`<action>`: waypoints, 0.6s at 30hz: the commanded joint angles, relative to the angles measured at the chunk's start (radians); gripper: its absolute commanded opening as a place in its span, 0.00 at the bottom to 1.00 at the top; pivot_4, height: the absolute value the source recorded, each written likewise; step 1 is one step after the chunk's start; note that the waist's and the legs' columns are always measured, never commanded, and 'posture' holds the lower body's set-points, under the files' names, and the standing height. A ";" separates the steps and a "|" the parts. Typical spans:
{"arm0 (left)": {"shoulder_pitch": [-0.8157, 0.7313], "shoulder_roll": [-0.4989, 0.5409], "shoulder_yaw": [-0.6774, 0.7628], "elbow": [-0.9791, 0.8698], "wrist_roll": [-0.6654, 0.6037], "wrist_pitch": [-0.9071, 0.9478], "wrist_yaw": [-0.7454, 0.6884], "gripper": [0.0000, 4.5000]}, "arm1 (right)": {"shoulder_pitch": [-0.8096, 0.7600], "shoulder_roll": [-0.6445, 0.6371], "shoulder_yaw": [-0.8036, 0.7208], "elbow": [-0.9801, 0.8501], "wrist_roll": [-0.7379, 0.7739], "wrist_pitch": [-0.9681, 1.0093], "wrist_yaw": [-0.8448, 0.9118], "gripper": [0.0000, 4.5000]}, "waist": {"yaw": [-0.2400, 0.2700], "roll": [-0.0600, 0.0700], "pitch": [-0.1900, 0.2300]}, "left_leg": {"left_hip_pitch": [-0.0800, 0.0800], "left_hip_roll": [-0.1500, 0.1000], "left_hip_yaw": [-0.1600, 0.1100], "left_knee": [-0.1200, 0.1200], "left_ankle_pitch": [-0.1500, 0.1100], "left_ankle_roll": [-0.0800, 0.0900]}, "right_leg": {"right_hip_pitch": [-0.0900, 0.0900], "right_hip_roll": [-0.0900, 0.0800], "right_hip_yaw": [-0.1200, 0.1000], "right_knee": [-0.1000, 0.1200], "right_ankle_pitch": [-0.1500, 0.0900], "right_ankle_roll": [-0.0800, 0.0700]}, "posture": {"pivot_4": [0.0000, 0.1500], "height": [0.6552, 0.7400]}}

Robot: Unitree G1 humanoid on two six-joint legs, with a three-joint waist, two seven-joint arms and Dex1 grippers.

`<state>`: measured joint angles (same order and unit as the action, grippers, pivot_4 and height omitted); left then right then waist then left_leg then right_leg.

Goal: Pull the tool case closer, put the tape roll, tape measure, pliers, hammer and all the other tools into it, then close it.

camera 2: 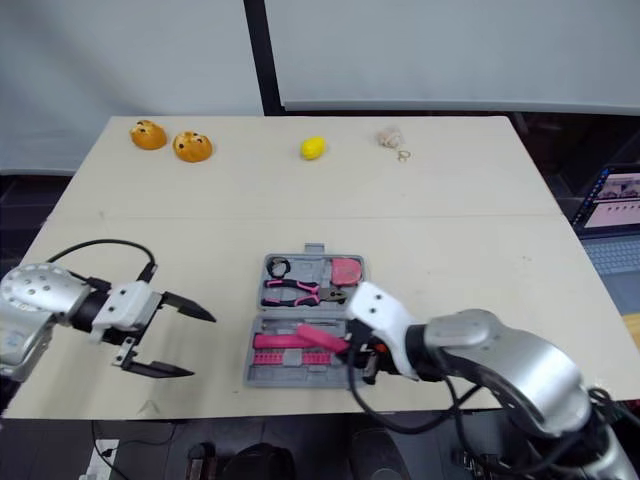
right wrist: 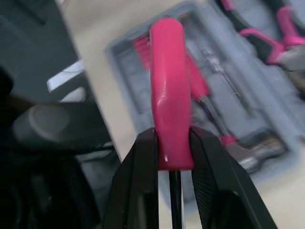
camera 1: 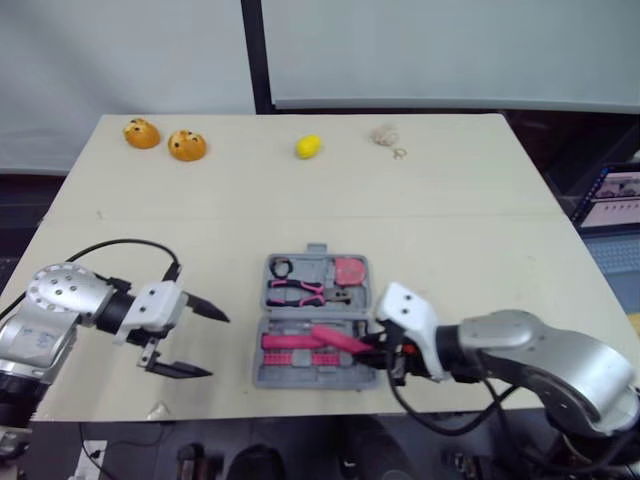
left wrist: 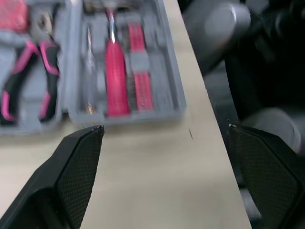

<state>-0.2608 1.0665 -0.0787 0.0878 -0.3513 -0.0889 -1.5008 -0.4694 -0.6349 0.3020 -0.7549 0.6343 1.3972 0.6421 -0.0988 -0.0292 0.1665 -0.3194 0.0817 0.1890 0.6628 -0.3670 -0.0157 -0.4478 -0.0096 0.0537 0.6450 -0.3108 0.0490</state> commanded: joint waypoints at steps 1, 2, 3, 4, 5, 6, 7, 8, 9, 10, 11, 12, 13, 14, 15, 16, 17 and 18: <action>0.005 0.010 -0.013 0.034 0.028 -0.107 -0.112 1.00 | -0.074 0.045 0.157 0.085 -0.049 -0.030 -0.023 0.10 | 0.001 -0.001 0.000 | -0.001 0.000 0.000 0.000 0.000 0.000 | 0.000 0.000 0.000 0.000 0.000 0.000 | 1.00 1.00; 0.007 0.010 -0.019 0.044 0.035 -0.132 -0.108 1.00 | -0.101 0.063 0.201 0.119 -0.070 -0.046 -0.028 0.10 | 0.002 -0.001 0.000 | -0.001 0.000 0.000 0.000 0.000 0.000 | -0.001 0.000 -0.001 0.000 0.000 0.000 | 1.00 1.00; 0.011 0.008 -0.025 0.049 0.038 -0.141 -0.101 1.00 | -0.135 0.090 0.246 0.161 -0.094 -0.061 -0.033 0.10 | 0.002 -0.001 0.000 | -0.002 0.000 0.000 0.000 0.000 0.001 | -0.001 0.000 -0.001 0.000 0.000 0.000 | 1.00 1.00; 0.011 0.003 -0.031 0.052 0.040 -0.144 -0.092 1.00 | -0.171 0.115 0.295 0.203 -0.116 -0.079 -0.031 0.10 | -0.001 -0.001 0.000 | -0.002 0.000 0.001 0.001 0.000 0.001 | -0.001 0.000 -0.001 0.000 0.000 0.000 | 1.00 1.00; 0.011 0.000 -0.035 0.055 0.041 -0.148 -0.086 1.00 | -0.196 0.133 0.329 0.233 -0.133 -0.092 -0.027 0.10 | -0.003 -0.001 0.000 | -0.002 0.000 0.002 0.001 0.000 0.001 | -0.002 0.000 -0.001 0.000 0.000 0.000 | 1.00 1.00; 0.010 -0.002 -0.038 0.057 0.042 -0.149 -0.082 1.00 | -0.210 0.141 0.349 0.251 -0.143 -0.102 -0.022 0.10 | -0.005 -0.001 0.000 | -0.003 0.000 0.003 0.001 0.000 0.001 | -0.003 0.000 -0.001 0.000 0.000 0.000 | 1.00 1.00; 0.007 -0.005 -0.043 0.060 0.044 -0.154 -0.077 1.00 | -0.224 0.154 0.374 0.276 -0.159 -0.115 -0.020 0.10 | -0.005 -0.001 0.000 | -0.003 0.000 0.003 0.001 0.000 0.001 | -0.004 0.000 0.000 0.001 0.001 0.001 | 1.00 1.00; 0.004 -0.011 -0.048 0.062 0.046 -0.156 -0.069 1.00 | -0.237 0.160 0.405 0.297 -0.174 -0.128 -0.015 0.10 | -0.006 -0.001 -0.001 | -0.003 0.000 0.004 0.001 0.000 0.001 | -0.005 0.000 -0.001 0.001 0.002 0.002 | 1.00 1.00; 0.001 -0.015 -0.053 0.062 0.048 -0.156 -0.063 1.00 | -0.247 0.165 0.432 0.313 -0.188 -0.142 -0.010 0.10 | -0.008 -0.001 -0.001 | -0.003 0.000 0.004 0.001 0.000 0.001 | -0.005 0.000 -0.001 0.001 0.002 0.003 | 1.00 1.00; -0.001 -0.020 -0.056 0.061 0.048 -0.157 -0.057 1.00 | -0.255 0.169 0.457 0.325 -0.201 -0.157 -0.005 0.10 | -0.010 -0.001 -0.001 | -0.003 0.000 0.005 0.001 0.000 0.001 | -0.005 0.000 -0.001 0.002 0.002 0.003 | 1.00 1.00; -0.002 -0.023 -0.058 0.058 0.047 -0.155 -0.054 1.00 | -0.258 0.174 0.470 0.332 -0.207 -0.164 -0.001 0.10 | -0.012 -0.001 -0.001 | -0.004 0.000 0.008 0.001 0.000 0.001 | -0.006 0.000 -0.001 0.002 0.002 0.003 | 1.00 1.00; -0.001 -0.025 -0.057 0.052 0.045 -0.152 -0.052 1.00 | -0.258 0.178 0.479 0.335 -0.212 -0.168 0.001 0.10 | -0.013 -0.001 -0.001 | -0.004 0.000 0.010 0.001 0.000 0.001 | -0.006 0.000 -0.001 0.003 0.002 0.003 | 1.00 1.00; 0.000 -0.027 -0.056 0.049 0.044 -0.150 -0.051 1.00 | -0.258 0.181 0.483 0.337 -0.215 -0.171 0.004 0.10 | -0.013 -0.001 -0.001 | -0.004 0.000 0.011 0.001 0.000 0.001 | -0.007 0.000 0.000 0.003 0.002 0.003 | 1.00 1.00; 0.000 -0.029 -0.055 0.042 0.041 -0.141 -0.048 1.00 | -0.256 0.182 0.495 0.338 -0.221 -0.177 0.007 0.10 | -0.015 -0.001 -0.001 | -0.004 0.001 0.011 0.001 0.000 0.000 | -0.007 0.000 0.000 0.004 0.002 0.003 | 1.00 1.00; 0.001 -0.030 -0.054 0.036 0.038 -0.135 -0.046 1.00 | -0.256 0.181 0.507 0.338 -0.228 -0.185 0.010 0.10 | -0.017 -0.001 -0.001 | -0.003 0.001 0.011 0.001 0.000 0.000 | -0.007 0.000 0.000 0.005 0.002 0.003 | 1.00 1.00; 0.001 -0.031 -0.053 0.031 0.036 -0.129 -0.044 1.00 | -0.254 0.181 0.517 0.340 -0.234 -0.192 0.012 0.10 | -0.018 -0.001 -0.001 | -0.003 0.001 0.011 0.001 0.000 0.000 | -0.007 0.000 0.001 0.006 0.002 0.003 | 1.00 1.00; 0.003 -0.031 -0.051 0.025 0.034 -0.125 -0.043 1.00 | -0.252 0.182 0.522 0.339 -0.238 -0.196 0.014 0.10 | -0.019 -0.001 -0.001 | -0.003 0.001 0.011 0.002 0.000 0.000 | -0.008 0.000 0.002 0.007 0.002 0.003 | 1.00 1.00; 0.004 -0.031 -0.049 0.020 0.033 -0.121 -0.041 1.00 | -0.250 0.183 0.525 0.340 -0.241 -0.197 0.015 0.10 | -0.019 -0.001 -0.001 | -0.003 0.000 0.010 0.002 0.001 -0.001 | -0.009 0.000 0.003 0.008 0.002 0.003 | 1.00 1.00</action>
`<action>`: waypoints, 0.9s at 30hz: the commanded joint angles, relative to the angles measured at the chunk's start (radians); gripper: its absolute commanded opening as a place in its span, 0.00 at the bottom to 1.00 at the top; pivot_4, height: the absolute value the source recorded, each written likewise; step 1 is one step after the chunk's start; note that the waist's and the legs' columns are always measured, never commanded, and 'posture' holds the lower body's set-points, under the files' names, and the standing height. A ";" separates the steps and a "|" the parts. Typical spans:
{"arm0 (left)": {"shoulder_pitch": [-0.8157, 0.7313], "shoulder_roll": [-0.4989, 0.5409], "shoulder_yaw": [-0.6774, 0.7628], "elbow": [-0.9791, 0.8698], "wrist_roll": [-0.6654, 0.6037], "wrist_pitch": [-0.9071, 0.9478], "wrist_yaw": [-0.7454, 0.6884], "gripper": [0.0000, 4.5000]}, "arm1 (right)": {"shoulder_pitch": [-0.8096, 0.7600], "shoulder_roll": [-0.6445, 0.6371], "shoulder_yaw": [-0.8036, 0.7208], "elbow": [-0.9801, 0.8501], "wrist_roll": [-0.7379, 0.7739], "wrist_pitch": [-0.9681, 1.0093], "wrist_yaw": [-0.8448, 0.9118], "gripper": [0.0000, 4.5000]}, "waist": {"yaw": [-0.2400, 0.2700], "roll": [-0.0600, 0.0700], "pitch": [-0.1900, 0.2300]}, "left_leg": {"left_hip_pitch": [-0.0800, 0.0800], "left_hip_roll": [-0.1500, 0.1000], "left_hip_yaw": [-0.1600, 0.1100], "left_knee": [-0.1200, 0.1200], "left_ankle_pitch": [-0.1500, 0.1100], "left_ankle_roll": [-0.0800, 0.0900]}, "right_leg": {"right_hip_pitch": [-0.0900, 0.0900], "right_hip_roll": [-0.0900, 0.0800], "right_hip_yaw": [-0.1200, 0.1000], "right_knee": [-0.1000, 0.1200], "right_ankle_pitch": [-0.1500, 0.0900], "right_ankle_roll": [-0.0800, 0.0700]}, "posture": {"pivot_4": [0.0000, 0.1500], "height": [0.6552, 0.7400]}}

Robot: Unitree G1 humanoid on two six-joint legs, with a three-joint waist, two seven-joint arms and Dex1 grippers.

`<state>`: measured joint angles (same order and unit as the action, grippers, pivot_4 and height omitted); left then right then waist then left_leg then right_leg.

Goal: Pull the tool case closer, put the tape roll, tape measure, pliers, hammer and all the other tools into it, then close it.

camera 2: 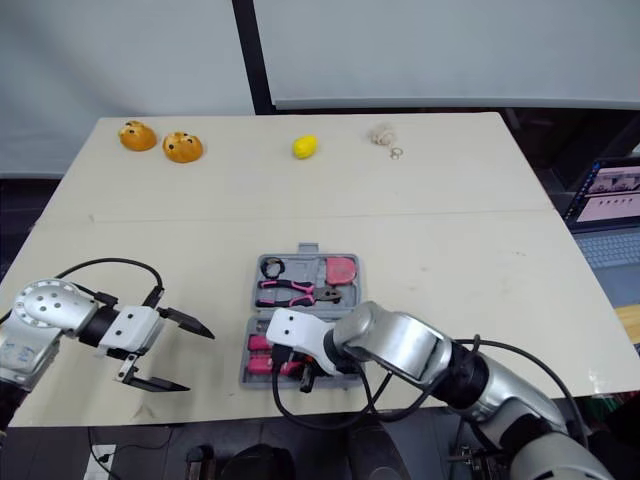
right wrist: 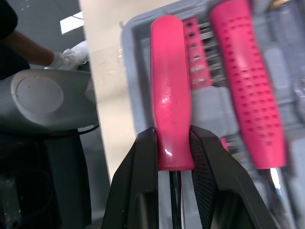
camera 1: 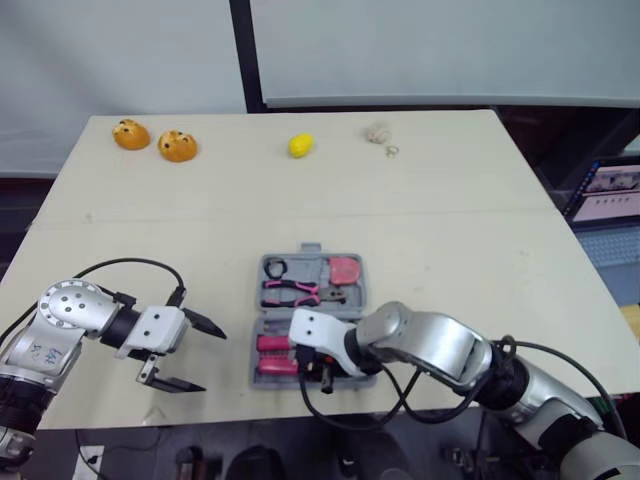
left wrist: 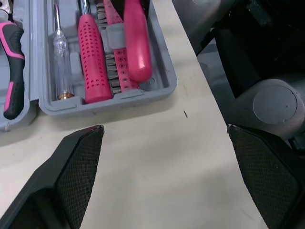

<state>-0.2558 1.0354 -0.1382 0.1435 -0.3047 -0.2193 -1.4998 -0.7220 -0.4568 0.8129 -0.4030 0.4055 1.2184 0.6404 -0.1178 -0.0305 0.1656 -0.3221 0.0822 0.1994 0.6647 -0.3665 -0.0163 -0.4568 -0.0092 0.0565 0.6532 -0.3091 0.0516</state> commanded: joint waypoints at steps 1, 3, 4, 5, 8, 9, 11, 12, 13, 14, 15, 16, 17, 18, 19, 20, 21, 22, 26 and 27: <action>0.001 0.001 0.012 -0.041 -0.016 0.015 -0.041 1.00 | 0.004 0.005 0.017 -0.014 -0.015 -0.023 0.020 0.10 | 0.000 0.000 0.000 | 0.000 0.000 0.000 0.000 0.000 0.000 | -0.001 0.000 0.000 0.000 0.000 0.000 | 1.00 1.00; 0.002 0.001 0.015 -0.047 -0.017 0.022 -0.041 1.00 | 0.003 0.004 0.023 -0.017 -0.020 -0.031 0.030 0.10 | -0.001 0.000 0.000 | 0.000 0.000 0.000 0.000 0.000 0.000 | -0.002 0.000 0.001 0.002 0.000 0.000 | 1.00 1.00; 0.003 0.002 0.017 -0.048 -0.018 0.023 -0.041 1.00 | 0.003 0.005 0.024 -0.019 -0.022 -0.032 0.032 0.10 | -0.002 0.000 0.000 | -0.001 0.000 0.000 0.000 0.000 0.000 | -0.003 0.000 0.002 0.002 0.000 0.000 | 1.00 1.00; 0.003 0.003 0.017 -0.049 -0.018 0.024 -0.042 1.00 | 0.002 0.004 0.027 -0.017 -0.027 -0.035 0.033 0.10 | -0.002 0.000 0.000 | -0.001 0.000 0.000 0.000 0.001 -0.001 | -0.004 0.001 0.002 0.002 0.000 0.000 | 1.00 1.00; 0.000 0.002 0.017 -0.052 -0.017 0.029 -0.041 1.00 | 0.001 0.001 0.039 -0.010 -0.047 -0.053 0.039 0.10 | -0.005 0.000 0.000 | -0.001 0.000 0.000 0.000 0.001 -0.001 | -0.004 0.000 0.001 0.002 0.000 0.000 | 1.00 1.00; -0.001 0.001 0.016 -0.055 -0.017 0.032 -0.040 1.00 | 0.001 0.001 0.040 -0.010 -0.053 -0.059 0.040 0.10 | -0.006 0.000 0.000 | -0.001 0.000 0.000 0.000 0.001 -0.001 | -0.004 0.000 0.001 0.002 0.000 0.000 | 1.00 1.00; -0.002 -0.002 0.014 -0.061 -0.017 0.036 -0.038 1.00 | -0.001 0.012 0.026 -0.015 -0.056 -0.064 0.039 0.21 | -0.009 0.000 0.000 | -0.001 0.000 0.000 0.000 0.001 -0.001 | -0.004 0.000 0.001 0.002 0.000 0.000 | 1.00 1.00; -0.001 -0.002 0.014 -0.065 -0.018 0.039 -0.037 1.00 | -0.006 0.023 0.010 -0.022 -0.052 -0.062 0.037 0.32 | -0.010 0.000 0.000 | -0.001 0.000 0.000 0.000 0.001 -0.001 | -0.004 0.001 0.001 0.002 0.000 0.000 | 1.00 1.00; 0.000 -0.003 0.014 -0.068 -0.018 0.041 -0.037 1.00 | -0.014 0.033 -0.005 -0.030 -0.049 -0.060 0.036 0.40 | -0.011 0.000 0.000 | -0.001 0.000 0.000 0.000 0.001 -0.001 | -0.004 0.001 0.001 0.002 0.000 0.000 | 1.00 1.00; 0.000 -0.004 0.014 -0.070 -0.018 0.044 -0.036 1.00 | -0.022 0.041 -0.022 -0.037 -0.044 -0.058 0.035 0.51 | -0.013 -0.001 0.000 | -0.001 0.000 0.000 0.000 0.001 -0.001 | -0.004 0.001 0.001 0.002 0.000 0.000 | 1.00 1.00; -0.001 -0.004 0.014 -0.073 -0.018 0.046 -0.035 1.00 | -0.029 0.045 -0.035 -0.043 -0.041 -0.053 0.037 0.61 | -0.017 -0.001 0.000 | -0.001 0.000 0.000 0.000 0.001 -0.001 | -0.004 0.001 0.001 0.003 0.000 0.000 | 1.00 1.00; -0.001 -0.005 0.014 -0.076 -0.017 0.049 -0.035 1.00 | -0.032 0.045 -0.046 -0.049 -0.039 -0.050 0.038 0.73 | -0.019 -0.001 0.000 | -0.001 0.000 0.000 0.000 0.001 -0.001 | -0.004 0.001 0.002 0.003 0.000 0.000 | 1.00 1.00; -0.003 -0.007 0.014 -0.078 -0.017 0.052 -0.033 1.00 | -0.032 0.039 -0.056 -0.054 -0.044 -0.062 0.040 0.85 | -0.020 -0.001 0.000 | -0.001 0.000 0.000 0.000 0.001 -0.001 | -0.004 0.001 0.002 0.004 0.000 0.000 | 1.00 1.00; -0.003 -0.008 0.014 -0.082 -0.017 0.056 -0.032 1.00 | -0.026 0.030 -0.066 -0.059 -0.048 -0.075 0.042 0.94 | -0.020 -0.001 0.000 | -0.001 0.000 0.000 0.000 0.001 -0.001 | -0.004 0.001 0.002 0.004 0.000 -0.001 | 1.00 1.00; -0.003 -0.010 0.014 -0.084 -0.017 0.058 -0.031 1.00 | -0.019 0.023 -0.075 -0.062 -0.048 -0.083 0.044 0.99 | -0.020 -0.001 -0.001 | -0.001 0.000 0.000 0.000 0.001 -0.001 | -0.004 0.001 0.001 0.003 0.000 -0.001 | 1.00 1.00; -0.002 -0.010 0.016 -0.088 -0.018 0.062 -0.030 1.00 | 0.001 0.016 -0.090 -0.063 -0.049 -0.103 0.044 0.99 | -0.020 -0.001 -0.001 | -0.001 0.000 0.000 0.000 0.001 -0.001 | -0.004 0.001 0.001 0.003 0.000 -0.001 | 1.00 1.00; 0.000 -0.010 0.018 -0.092 -0.019 0.064 -0.029 1.00 | 0.023 0.009 -0.101 -0.065 -0.053 -0.130 0.043 0.99 | -0.020 -0.001 -0.001 | -0.001 0.000 0.000 -0.001 0.001 -0.001 | -0.004 0.001 0.001 0.003 0.000 -0.001 | 1.00 1.00; 0.002 -0.010 0.020 -0.095 -0.021 0.067 -0.028 1.00 | 0.055 -0.003 -0.113 -0.064 -0.066 -0.186 0.044 0.99 | -0.019 -0.002 -0.001 | -0.001 0.000 0.000 -0.001 0.001 -0.001 | -0.004 0.000 0.001 0.003 0.000 -0.001 | 1.00 1.00; 0.009 -0.009 0.027 -0.101 -0.024 0.073 -0.025 1.00 | 0.232 0.015 -0.198 -0.033 -0.065 -0.477 0.063 0.99 | -0.019 -0.002 -0.001 | -0.002 0.000 0.000 -0.001 0.001 -0.001 | -0.004 0.000 0.001 0.002 0.000 -0.001 | 1.00 1.00; 0.009 -0.011 0.027 -0.101 -0.024 0.073 -0.024 1.00 | 0.278 0.028 -0.224 -0.014 -0.055 -0.541 0.076 0.94 | -0.019 -0.003 -0.002 | -0.002 0.000 0.000 -0.001 0.001 -0.001 | -0.003 0.000 0.001 0.002 0.000 -0.001 | 1.00 1.00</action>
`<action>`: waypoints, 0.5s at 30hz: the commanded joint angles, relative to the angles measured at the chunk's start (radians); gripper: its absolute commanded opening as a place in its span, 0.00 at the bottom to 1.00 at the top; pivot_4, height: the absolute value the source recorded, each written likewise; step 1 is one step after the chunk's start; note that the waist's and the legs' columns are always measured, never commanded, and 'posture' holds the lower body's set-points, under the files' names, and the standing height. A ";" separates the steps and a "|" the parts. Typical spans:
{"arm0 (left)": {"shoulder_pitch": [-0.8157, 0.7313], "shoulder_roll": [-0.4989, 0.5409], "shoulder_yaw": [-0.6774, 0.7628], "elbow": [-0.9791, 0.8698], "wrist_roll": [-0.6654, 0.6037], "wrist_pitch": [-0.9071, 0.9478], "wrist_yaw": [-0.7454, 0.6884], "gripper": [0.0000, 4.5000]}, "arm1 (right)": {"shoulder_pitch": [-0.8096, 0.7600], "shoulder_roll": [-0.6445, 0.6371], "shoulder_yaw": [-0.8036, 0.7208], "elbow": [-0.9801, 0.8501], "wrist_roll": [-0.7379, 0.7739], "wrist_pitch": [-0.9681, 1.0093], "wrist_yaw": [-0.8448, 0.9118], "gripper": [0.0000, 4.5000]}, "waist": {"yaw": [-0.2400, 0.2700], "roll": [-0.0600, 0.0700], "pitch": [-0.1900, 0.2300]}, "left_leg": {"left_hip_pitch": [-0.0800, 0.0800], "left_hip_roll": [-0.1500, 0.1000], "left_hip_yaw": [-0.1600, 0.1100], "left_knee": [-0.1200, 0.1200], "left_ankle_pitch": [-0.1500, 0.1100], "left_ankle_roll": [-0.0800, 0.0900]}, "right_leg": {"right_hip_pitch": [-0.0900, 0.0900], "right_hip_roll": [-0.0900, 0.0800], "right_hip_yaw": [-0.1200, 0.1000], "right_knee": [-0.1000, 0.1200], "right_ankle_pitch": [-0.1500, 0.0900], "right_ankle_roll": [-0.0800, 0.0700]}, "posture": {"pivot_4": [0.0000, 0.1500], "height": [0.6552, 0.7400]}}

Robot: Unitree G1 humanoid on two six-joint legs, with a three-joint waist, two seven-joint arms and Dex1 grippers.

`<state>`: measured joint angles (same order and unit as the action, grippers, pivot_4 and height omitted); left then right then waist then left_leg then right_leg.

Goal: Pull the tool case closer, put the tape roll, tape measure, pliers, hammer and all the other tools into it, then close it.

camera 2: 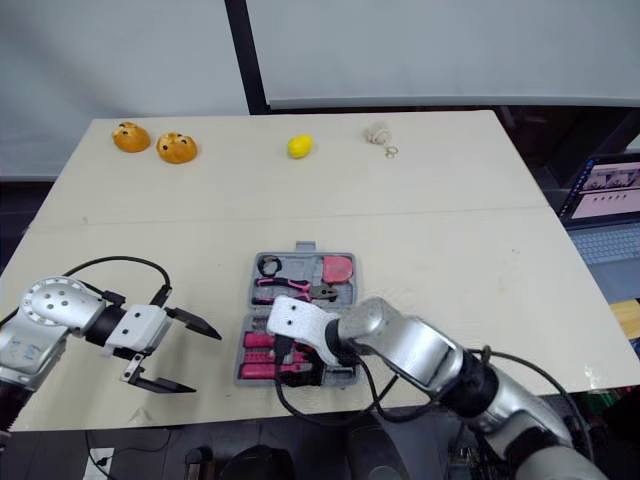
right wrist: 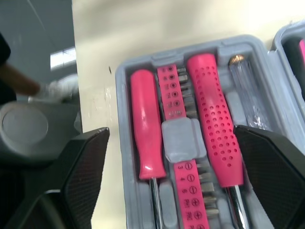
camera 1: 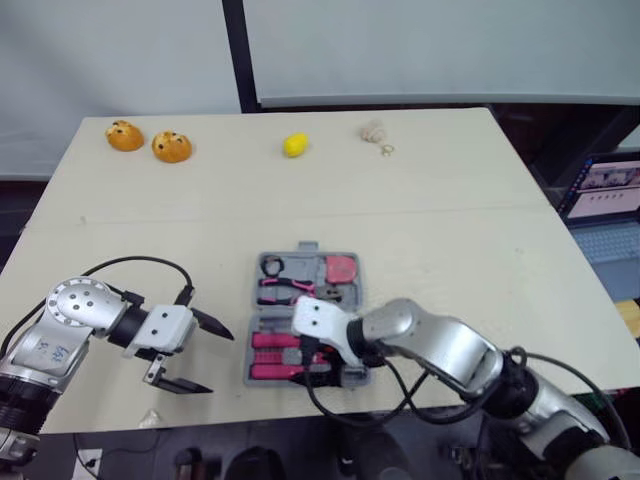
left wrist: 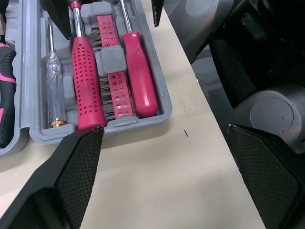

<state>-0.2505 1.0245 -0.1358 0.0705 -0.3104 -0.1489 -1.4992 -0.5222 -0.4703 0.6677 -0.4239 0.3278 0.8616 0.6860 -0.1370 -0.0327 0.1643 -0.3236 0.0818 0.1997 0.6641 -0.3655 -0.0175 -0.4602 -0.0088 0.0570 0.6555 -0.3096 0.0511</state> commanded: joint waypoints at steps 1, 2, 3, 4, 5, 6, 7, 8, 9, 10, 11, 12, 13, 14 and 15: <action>0.003 -0.002 0.025 -0.028 -0.018 0.004 -0.023 1.00 | 0.119 0.044 -0.088 0.030 0.016 -0.264 0.053 0.87 | 0.000 0.000 0.000 | 0.000 0.000 0.001 0.000 0.000 0.000 | 0.000 0.000 0.000 0.000 0.000 0.000 | 1.00 1.00; 0.002 -0.004 0.025 -0.028 -0.018 0.006 -0.022 1.00 | 0.148 0.042 -0.086 0.049 0.001 -0.326 0.074 0.80 | -0.002 0.000 0.000 | 0.001 0.000 0.002 0.000 0.000 -0.001 | 0.000 0.001 0.000 0.000 0.000 0.000 | 1.00 1.00; 0.002 -0.006 0.025 -0.028 -0.018 0.007 -0.020 1.00 | 0.173 0.043 -0.085 0.070 -0.014 -0.381 0.091 0.69 | -0.002 0.000 0.000 | 0.001 0.000 0.002 0.000 0.000 -0.001 | 0.000 0.001 0.001 0.001 0.000 0.000 | 1.00 1.00; -0.002 -0.010 0.025 -0.029 -0.019 0.011 -0.018 1.00 | 0.202 0.051 -0.088 0.100 -0.018 -0.423 0.099 0.57 | -0.002 0.000 0.000 | 0.001 0.000 0.002 -0.001 0.000 -0.001 | 0.000 0.001 0.001 0.001 0.000 0.000 | 1.00 1.00; -0.005 -0.014 0.026 -0.029 -0.020 0.015 -0.015 1.00 | 0.225 0.060 -0.091 0.126 -0.023 -0.455 0.103 0.46 | -0.001 0.000 0.000 | 0.002 0.000 0.002 -0.001 0.000 -0.001 | 0.001 0.001 0.001 0.001 0.000 0.000 | 1.00 1.00; -0.008 -0.016 0.026 -0.028 -0.021 0.018 -0.015 1.00 | 0.240 0.068 -0.095 0.147 -0.027 -0.478 0.108 0.35 | 0.000 0.000 0.000 | 0.002 0.000 0.003 0.000 0.000 -0.001 | 0.001 0.001 0.001 0.001 0.000 0.000 | 1.00 1.00; -0.010 -0.017 0.028 -0.027 -0.022 0.020 -0.015 1.00 | 0.251 0.074 -0.096 0.163 -0.033 -0.490 0.111 0.21 | 0.000 0.000 0.000 | 0.002 0.000 0.003 0.000 0.001 -0.001 | 0.001 0.001 0.001 0.001 0.000 0.000 | 1.00 1.00; -0.012 -0.018 0.029 -0.026 -0.022 0.022 -0.017 1.00 | 0.257 0.076 -0.091 0.178 -0.046 -0.504 0.115 0.10 | 0.000 -0.001 0.000 | 0.002 0.000 0.003 0.000 0.000 -0.001 | 0.001 0.001 0.001 0.001 0.000 0.000 | 1.00 1.00; -0.014 -0.018 0.031 -0.023 -0.021 0.022 -0.019 1.00 | 0.262 0.080 -0.086 0.193 -0.062 -0.513 0.115 0.01 | 0.000 -0.001 0.000 | 0.002 0.000 0.003 0.000 0.000 -0.001 | 0.001 0.001 0.001 0.001 0.000 0.000 | 1.00 1.00; -0.017 -0.018 0.032 -0.018 -0.020 0.021 -0.021 1.00 | 0.264 0.084 -0.080 0.210 -0.078 -0.514 0.112 0.01 | 0.000 -0.001 0.000 | 0.002 0.000 0.002 0.000 0.001 -0.001 | 0.001 0.001 0.001 0.001 0.000 0.000 | 1.00 1.00; -0.020 -0.019 0.033 -0.014 -0.019 0.020 -0.023 1.00 | 0.265 0.088 -0.077 0.222 -0.090 -0.514 0.111 0.01 | 0.000 -0.001 0.000 | 0.002 0.000 0.002 0.000 0.001 -0.001 | 0.001 0.001 0.001 0.001 0.000 0.000 | 1.00 1.00; -0.022 -0.019 0.033 -0.011 -0.018 0.019 -0.025 1.00 | 0.264 0.092 -0.074 0.233 -0.104 -0.517 0.111 0.01 | 0.000 -0.001 0.000 | 0.002 0.000 0.002 0.000 0.001 -0.001 | 0.001 0.001 0.001 0.001 0.000 0.000 | 1.00 1.00; -0.024 -0.019 0.033 -0.009 -0.017 0.018 -0.026 1.00 | 0.264 0.095 -0.074 0.240 -0.115 -0.520 0.113 0.01 | 0.000 0.000 0.000 | 0.002 0.000 0.002 0.000 0.001 -0.001 | 0.001 0.001 0.001 0.001 0.000 0.000 | 1.00 1.00; -0.027 -0.019 0.033 -0.005 -0.016 0.017 -0.027 1.00 | 0.261 0.101 -0.070 0.251 -0.130 -0.512 0.109 0.01 | 0.000 -0.001 0.000 | 0.002 0.000 0.002 0.000 0.001 -0.001 | 0.001 0.001 0.001 0.002 0.000 0.000 | 1.00 1.00; -0.030 -0.020 0.032 -0.002 -0.014 0.015 -0.028 1.00 | 0.259 0.105 -0.066 0.259 -0.143 -0.508 0.108 0.01 | 0.000 -0.001 0.000 | 0.002 0.000 0.002 0.000 0.001 -0.001 | 0.001 0.001 0.002 0.002 0.000 0.000 | 1.00 1.00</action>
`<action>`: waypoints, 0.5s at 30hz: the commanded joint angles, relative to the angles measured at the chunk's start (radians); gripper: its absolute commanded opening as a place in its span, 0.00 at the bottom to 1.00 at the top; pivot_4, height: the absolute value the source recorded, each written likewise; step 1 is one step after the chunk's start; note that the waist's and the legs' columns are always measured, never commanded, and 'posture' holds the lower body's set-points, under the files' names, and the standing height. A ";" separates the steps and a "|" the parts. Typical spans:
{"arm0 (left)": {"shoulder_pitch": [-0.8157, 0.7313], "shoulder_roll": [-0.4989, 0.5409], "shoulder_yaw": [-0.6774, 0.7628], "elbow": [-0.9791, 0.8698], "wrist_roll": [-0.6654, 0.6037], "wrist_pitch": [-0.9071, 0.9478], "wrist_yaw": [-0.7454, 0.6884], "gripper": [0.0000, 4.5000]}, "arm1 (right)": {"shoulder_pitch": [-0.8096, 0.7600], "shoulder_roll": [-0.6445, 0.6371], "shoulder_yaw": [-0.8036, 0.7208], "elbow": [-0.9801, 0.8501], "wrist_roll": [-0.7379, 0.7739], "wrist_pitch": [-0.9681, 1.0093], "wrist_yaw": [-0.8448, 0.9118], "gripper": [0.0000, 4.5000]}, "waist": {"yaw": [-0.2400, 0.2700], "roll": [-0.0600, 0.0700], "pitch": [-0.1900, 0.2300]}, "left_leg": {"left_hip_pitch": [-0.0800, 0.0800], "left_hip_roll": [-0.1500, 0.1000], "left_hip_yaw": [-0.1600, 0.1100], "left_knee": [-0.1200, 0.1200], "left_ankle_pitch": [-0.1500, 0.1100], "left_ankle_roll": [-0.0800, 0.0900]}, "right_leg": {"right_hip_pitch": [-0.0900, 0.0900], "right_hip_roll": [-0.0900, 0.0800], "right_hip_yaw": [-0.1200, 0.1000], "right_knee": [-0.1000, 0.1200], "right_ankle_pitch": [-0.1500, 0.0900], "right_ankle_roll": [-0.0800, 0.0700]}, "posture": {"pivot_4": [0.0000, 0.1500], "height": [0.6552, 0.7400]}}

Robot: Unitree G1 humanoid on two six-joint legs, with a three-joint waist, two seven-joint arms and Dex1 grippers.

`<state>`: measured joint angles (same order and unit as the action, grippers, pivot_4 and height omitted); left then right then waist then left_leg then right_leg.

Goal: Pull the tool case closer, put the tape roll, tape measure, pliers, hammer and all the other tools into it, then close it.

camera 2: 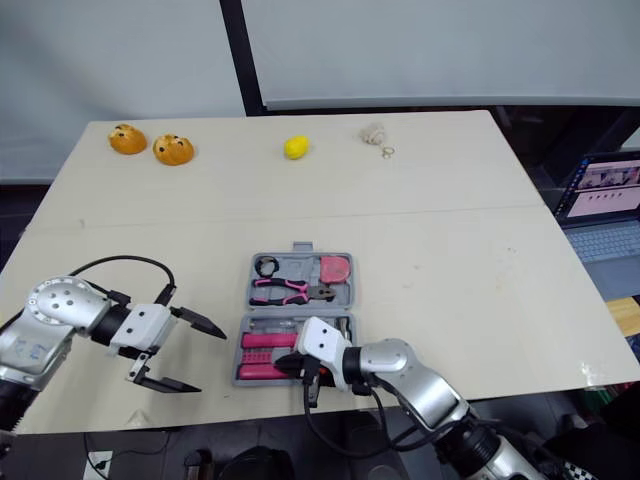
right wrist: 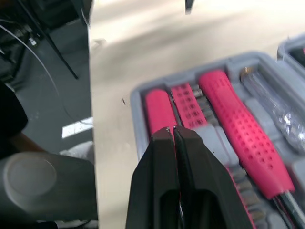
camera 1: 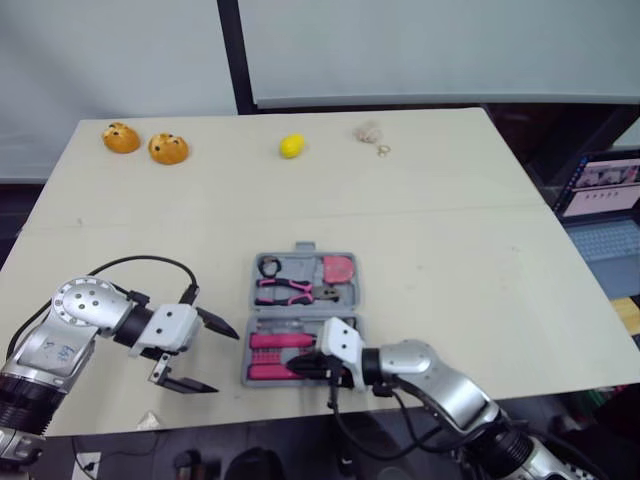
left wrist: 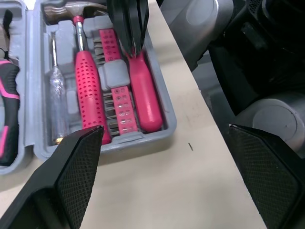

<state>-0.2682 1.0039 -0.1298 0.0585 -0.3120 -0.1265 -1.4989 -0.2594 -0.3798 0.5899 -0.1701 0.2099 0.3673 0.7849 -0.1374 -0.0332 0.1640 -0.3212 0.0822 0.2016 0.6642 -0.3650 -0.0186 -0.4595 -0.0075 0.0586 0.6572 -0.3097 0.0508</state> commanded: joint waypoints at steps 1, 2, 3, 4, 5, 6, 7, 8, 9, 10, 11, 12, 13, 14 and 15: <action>-0.014 -0.001 0.025 0.013 -0.011 -0.009 -0.028 1.00 | -0.004 0.018 0.017 0.011 -0.034 -0.009 0.014 0.01 | 0.000 0.000 0.000 | 0.000 0.000 0.000 0.000 0.000 0.000 | 0.000 0.000 0.000 0.000 0.000 0.000 | 1.00 1.00; -0.017 -0.003 0.024 0.015 -0.010 -0.010 -0.028 1.00 | -0.003 0.018 0.025 0.014 -0.044 0.011 0.016 0.01 | 0.000 0.000 0.000 | 0.000 0.000 0.000 0.000 0.000 0.000 | 0.000 0.000 0.000 0.000 0.000 0.000 | 1.00 1.00; -0.020 -0.005 0.022 0.017 -0.009 -0.011 -0.029 1.00 | -0.002 0.017 0.033 0.016 -0.054 0.028 0.017 0.01 | 0.000 0.000 0.000 | 0.000 0.000 0.000 0.000 0.000 0.000 | 0.000 0.000 0.000 0.000 0.000 0.000 | 1.00 1.00; -0.023 -0.007 0.020 0.020 -0.008 -0.012 -0.029 1.00 | 0.002 0.007 0.055 0.022 -0.077 0.042 0.023 0.01 | 0.000 0.000 0.000 | 0.001 0.000 0.000 0.000 0.000 0.000 | 0.000 0.000 0.000 0.000 0.000 0.000 | 1.00 1.00; -0.026 -0.010 0.019 0.024 -0.007 -0.015 -0.029 1.00 | 0.005 -0.005 0.079 0.028 -0.100 0.055 0.028 0.01 | 0.000 0.000 0.000 | 0.001 0.000 0.000 0.000 0.000 0.000 | 0.000 0.000 0.000 0.001 0.000 0.000 | 1.00 1.00; -0.030 -0.012 0.017 0.027 -0.005 -0.017 -0.030 1.00 | 0.008 -0.015 0.098 0.033 -0.120 0.075 0.031 0.01 | 0.000 -0.001 -0.001 | 0.001 0.000 0.000 0.000 0.000 0.000 | 0.000 0.000 0.000 0.001 0.000 0.000 | 1.00 1.00; -0.032 -0.014 0.016 0.030 -0.004 -0.018 -0.030 1.00 | 0.009 -0.020 0.109 0.036 -0.132 0.089 0.033 0.01 | 0.000 -0.001 -0.001 | 0.001 0.000 0.000 0.000 0.000 0.000 | 0.001 0.000 0.000 0.001 0.000 0.000 | 1.00 1.00; -0.037 -0.017 0.014 0.036 -0.001 -0.021 -0.030 1.00 | 0.009 -0.027 0.128 0.048 -0.155 0.144 0.025 0.01 | 0.000 -0.002 -0.002 | 0.001 0.000 0.000 0.000 0.000 0.000 | 0.001 0.000 0.000 0.001 0.000 -0.001 | 1.00 1.00; -0.042 -0.022 0.011 0.041 0.001 -0.024 -0.030 1.00 | 0.009 -0.042 0.155 0.065 -0.186 0.188 0.021 0.01 | 0.000 -0.002 -0.004 | 0.002 0.000 0.000 0.000 0.000 0.000 | 0.002 0.000 0.000 0.001 0.000 -0.001 | 1.00 1.00; -0.046 -0.025 0.009 0.044 0.004 -0.025 -0.029 1.00 | 0.010 -0.052 0.170 0.072 -0.204 0.228 0.016 0.01 | 0.000 -0.001 -0.007 | 0.002 0.000 0.000 0.000 0.000 -0.001 | 0.002 0.000 0.000 0.001 -0.001 -0.001 | 1.00 1.00; -0.051 -0.030 0.007 0.048 0.005 -0.026 -0.028 1.00 | 0.013 -0.055 0.171 0.075 -0.216 0.246 0.006 0.01 | 0.000 -0.001 -0.009 | 0.004 0.001 0.000 0.000 0.000 -0.001 | 0.004 0.000 0.000 0.001 -0.001 -0.001 | 1.00 1.00; -0.054 -0.033 0.006 0.052 0.007 -0.026 -0.028 1.00 | 0.015 -0.049 0.160 0.069 -0.215 0.248 -0.004 0.01 | 0.000 -0.001 -0.011 | 0.006 0.001 0.000 -0.001 -0.001 -0.002 | 0.006 0.001 -0.001 0.000 -0.001 -0.002 | 1.00 1.00; -0.057 -0.035 0.005 0.057 0.009 -0.028 -0.028 1.00 | 0.016 -0.040 0.140 0.053 -0.203 0.245 -0.010 0.01 | 0.000 -0.001 -0.011 | 0.011 0.002 0.000 -0.001 -0.001 -0.002 | 0.011 0.001 -0.002 0.000 -0.003 -0.003 | 1.00 1.00; -0.059 -0.038 0.003 0.062 0.012 -0.029 -0.028 1.00 | 0.017 -0.033 0.126 0.044 -0.195 0.241 -0.012 0.01 | 0.000 -0.002 -0.012 | 0.016 0.002 0.000 -0.002 -0.001 -0.003 | 0.015 0.001 -0.002 -0.001 -0.003 -0.003 | 1.00 1.00; -0.062 -0.041 0.003 0.071 0.016 -0.029 -0.024 1.00 | 0.018 -0.026 0.095 0.012 -0.168 0.219 -0.008 0.01 | 0.001 -0.002 -0.013 | 0.018 0.002 -0.001 -0.003 -0.002 -0.003 | 0.017 0.001 -0.002 -0.001 -0.004 -0.003 | 1.00 1.00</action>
<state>-0.3150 0.9644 -0.1337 0.1230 -0.3027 -0.1462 -1.4990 -0.2911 -0.3824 0.6618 -0.2155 0.0701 0.5151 0.7823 -0.1368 -0.0355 0.1505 -0.3029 0.0838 0.1998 0.6607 -0.3668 -0.0217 -0.4425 -0.0065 0.0570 0.6568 -0.3138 0.0473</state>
